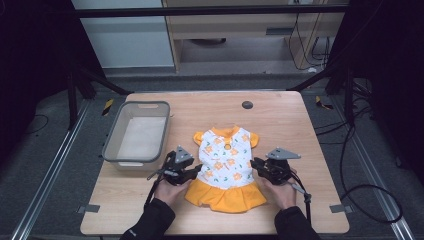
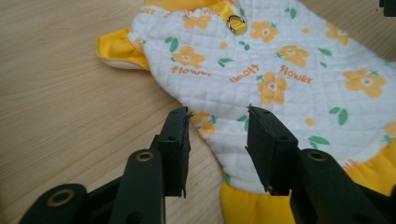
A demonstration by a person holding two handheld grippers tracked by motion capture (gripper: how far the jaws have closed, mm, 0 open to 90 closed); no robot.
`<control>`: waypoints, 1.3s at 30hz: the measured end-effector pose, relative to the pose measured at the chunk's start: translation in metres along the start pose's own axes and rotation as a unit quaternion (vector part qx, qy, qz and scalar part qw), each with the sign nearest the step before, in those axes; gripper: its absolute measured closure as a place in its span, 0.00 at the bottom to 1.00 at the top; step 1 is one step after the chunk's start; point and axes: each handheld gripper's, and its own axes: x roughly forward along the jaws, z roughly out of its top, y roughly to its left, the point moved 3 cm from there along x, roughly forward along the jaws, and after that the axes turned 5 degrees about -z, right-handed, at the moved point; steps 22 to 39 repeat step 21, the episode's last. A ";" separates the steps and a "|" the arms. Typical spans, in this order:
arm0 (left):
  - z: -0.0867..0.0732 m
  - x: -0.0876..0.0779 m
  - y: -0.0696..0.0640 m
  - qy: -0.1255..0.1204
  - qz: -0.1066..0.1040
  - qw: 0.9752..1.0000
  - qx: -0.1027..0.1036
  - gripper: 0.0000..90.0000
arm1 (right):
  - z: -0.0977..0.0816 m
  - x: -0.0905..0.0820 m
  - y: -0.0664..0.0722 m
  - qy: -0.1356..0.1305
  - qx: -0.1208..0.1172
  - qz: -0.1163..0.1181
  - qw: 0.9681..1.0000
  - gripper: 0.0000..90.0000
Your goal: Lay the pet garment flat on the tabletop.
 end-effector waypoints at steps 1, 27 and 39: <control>0.000 -0.007 0.001 -0.007 -0.002 1.000 -0.003 0.62 | 0.001 -0.004 -0.003 -0.005 0.000 -0.002 1.000 0.81; -0.082 -0.091 0.046 -0.028 0.023 0.998 -0.050 0.33 | -0.029 -0.050 -0.041 -0.008 0.011 -0.060 0.998 0.37; -0.082 -0.091 0.046 -0.028 0.023 0.998 -0.050 0.33 | -0.029 -0.050 -0.041 -0.008 0.011 -0.060 0.998 0.37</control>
